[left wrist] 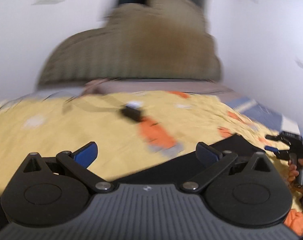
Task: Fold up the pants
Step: 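Bring the left gripper to the trouser end beside the right gripper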
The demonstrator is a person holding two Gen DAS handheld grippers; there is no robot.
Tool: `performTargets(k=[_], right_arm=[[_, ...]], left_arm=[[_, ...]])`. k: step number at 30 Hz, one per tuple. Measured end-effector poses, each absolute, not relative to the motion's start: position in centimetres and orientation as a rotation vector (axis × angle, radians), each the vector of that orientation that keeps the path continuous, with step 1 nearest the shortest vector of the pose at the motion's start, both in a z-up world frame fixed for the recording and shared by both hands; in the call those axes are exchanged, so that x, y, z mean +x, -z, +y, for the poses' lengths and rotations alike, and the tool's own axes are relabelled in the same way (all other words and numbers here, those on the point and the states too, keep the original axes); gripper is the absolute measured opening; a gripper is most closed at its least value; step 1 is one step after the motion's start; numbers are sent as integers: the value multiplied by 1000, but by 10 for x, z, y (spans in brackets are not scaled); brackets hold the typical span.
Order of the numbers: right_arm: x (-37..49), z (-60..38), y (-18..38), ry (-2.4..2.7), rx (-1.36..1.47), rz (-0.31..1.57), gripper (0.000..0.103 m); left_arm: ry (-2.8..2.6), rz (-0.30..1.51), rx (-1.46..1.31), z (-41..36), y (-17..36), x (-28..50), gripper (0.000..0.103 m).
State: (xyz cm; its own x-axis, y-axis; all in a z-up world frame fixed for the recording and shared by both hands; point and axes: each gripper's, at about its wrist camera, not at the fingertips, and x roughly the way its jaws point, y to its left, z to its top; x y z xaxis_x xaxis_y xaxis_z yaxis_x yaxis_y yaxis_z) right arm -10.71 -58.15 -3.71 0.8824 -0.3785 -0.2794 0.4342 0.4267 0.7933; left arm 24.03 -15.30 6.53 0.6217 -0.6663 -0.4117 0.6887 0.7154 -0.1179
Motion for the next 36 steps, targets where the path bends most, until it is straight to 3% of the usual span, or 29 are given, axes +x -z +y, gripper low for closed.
performTargets(k=[7,13,17,20,24,32,36], right_arm=[[-125,-588,37,446,1086,60,52],[-129,-596,70,420,1146,13,49],[-113,-585,62,435,1023,72,51],[-116,-587,67,414,1058,56,51],[-125,-597,77,371,1151,0,49],[-118,-592,72,385,1110,41,49],[-120,-593,74,376,1125,34,49]], left_arm=[[979,504,291,-323,-36,259,103],[1089,584,440,-414,4,274,84],[1192,592,489,-443,17,286,56],[1274,644,489,-458,29,295,44],[1359,579,495,-465,30,292,42],[1414,671,543,-492,41,307,42],[1463,616,512,-488,33,304,40]])
